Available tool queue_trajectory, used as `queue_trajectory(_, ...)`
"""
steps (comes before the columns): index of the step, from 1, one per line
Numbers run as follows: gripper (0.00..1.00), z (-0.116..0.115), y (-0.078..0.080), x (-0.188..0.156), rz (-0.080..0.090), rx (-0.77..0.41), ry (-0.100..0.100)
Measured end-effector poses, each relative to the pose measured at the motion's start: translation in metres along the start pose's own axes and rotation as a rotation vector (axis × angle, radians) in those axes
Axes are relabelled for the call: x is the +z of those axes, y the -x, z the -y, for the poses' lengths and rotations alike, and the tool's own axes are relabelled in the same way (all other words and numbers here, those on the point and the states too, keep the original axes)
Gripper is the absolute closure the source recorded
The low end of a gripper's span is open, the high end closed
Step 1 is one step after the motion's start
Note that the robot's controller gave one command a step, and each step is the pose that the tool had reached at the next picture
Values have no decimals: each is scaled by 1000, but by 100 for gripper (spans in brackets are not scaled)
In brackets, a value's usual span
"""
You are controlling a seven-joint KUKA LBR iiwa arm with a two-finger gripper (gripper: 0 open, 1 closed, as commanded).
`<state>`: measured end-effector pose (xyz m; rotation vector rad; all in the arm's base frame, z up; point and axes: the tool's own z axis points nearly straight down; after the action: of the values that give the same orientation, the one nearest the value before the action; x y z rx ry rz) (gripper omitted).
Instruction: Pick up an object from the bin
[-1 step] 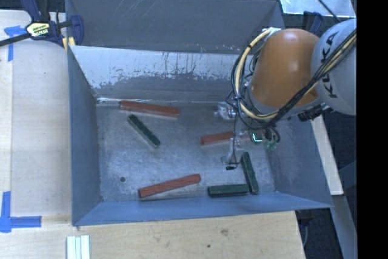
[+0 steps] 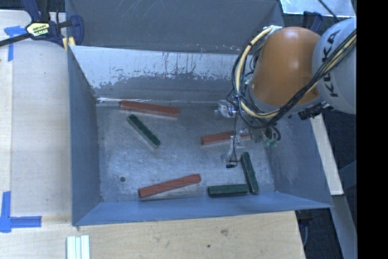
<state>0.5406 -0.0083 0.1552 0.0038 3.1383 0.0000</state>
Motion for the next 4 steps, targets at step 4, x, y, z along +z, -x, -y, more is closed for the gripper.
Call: queue_trajectory(4,0,36,51,90,0,-86,0)
